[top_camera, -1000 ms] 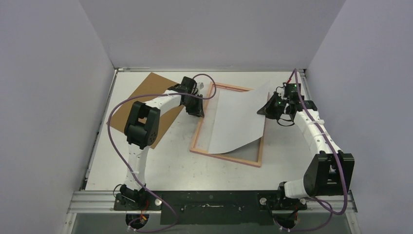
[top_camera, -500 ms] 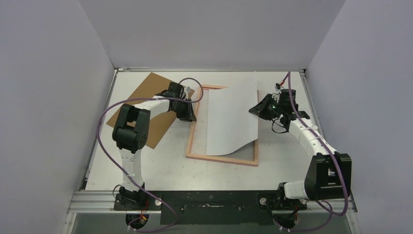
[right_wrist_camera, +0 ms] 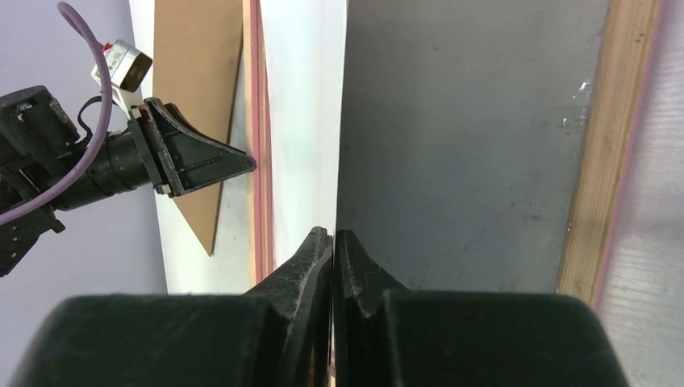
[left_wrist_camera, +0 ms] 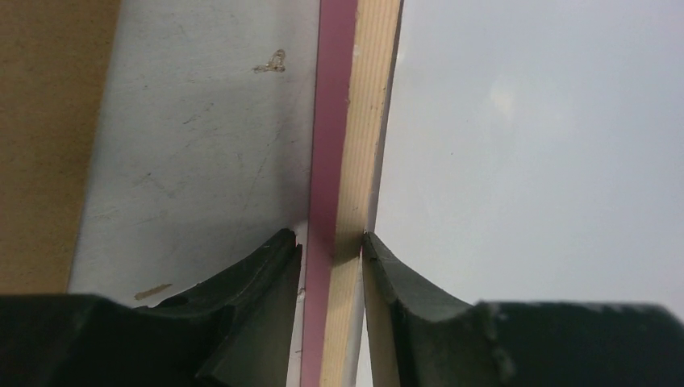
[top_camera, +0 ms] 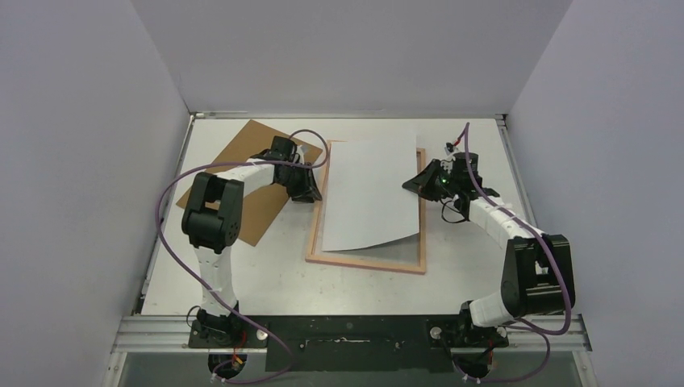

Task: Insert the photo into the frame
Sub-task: Turn over the photo from the photo frame.

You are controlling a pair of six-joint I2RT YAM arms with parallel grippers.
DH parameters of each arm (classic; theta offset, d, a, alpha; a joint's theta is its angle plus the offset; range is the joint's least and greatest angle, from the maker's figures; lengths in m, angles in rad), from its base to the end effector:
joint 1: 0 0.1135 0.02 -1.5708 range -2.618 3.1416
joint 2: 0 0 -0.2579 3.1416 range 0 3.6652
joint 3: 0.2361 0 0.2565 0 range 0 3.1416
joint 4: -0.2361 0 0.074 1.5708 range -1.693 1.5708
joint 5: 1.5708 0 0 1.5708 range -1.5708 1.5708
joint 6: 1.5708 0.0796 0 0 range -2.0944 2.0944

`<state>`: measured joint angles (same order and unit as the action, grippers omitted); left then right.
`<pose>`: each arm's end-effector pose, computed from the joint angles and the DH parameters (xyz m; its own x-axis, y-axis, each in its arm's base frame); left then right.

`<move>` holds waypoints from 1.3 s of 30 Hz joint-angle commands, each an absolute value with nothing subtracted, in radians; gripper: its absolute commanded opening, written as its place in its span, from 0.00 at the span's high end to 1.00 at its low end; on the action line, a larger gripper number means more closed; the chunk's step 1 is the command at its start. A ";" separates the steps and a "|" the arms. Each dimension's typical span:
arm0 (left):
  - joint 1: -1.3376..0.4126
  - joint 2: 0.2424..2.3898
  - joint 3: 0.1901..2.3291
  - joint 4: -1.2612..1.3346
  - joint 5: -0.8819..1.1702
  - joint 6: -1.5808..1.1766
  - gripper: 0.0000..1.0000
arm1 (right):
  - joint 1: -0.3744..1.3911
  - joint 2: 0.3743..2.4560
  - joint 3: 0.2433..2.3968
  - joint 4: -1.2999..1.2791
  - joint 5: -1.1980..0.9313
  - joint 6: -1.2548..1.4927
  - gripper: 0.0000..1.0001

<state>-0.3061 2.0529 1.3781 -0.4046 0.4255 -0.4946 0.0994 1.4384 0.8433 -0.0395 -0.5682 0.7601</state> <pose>0.4105 -0.1642 0.1039 -0.9584 -0.1505 -0.2426 0.0060 0.8389 -0.5443 0.3338 0.0763 0.1954 -0.7823 0.5056 -0.3639 0.0333 0.6172 0.7861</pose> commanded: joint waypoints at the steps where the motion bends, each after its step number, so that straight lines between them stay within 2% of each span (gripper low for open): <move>1: -0.276 1.991 1.375 -0.409 0.438 -0.495 0.65 | 0.110 1.463 0.843 0.085 -0.627 0.743 1.00; 11: -0.256 2.016 1.398 -0.424 0.437 -0.483 0.62 | 0.112 1.465 0.816 0.085 -0.606 0.734 1.00; 20: -0.255 2.026 1.375 -0.422 0.452 -0.486 0.72 | 0.112 1.459 0.797 0.077 -0.554 0.745 1.00; 39: -0.255 2.055 1.388 -0.407 0.476 -0.515 0.72 | 0.118 1.470 0.752 0.071 -0.519 0.923 1.00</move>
<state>-0.2600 2.0460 1.3743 -0.4198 0.4541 -0.5137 0.1074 1.4696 0.7658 0.0284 -0.5522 0.8608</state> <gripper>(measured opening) 0.279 0.028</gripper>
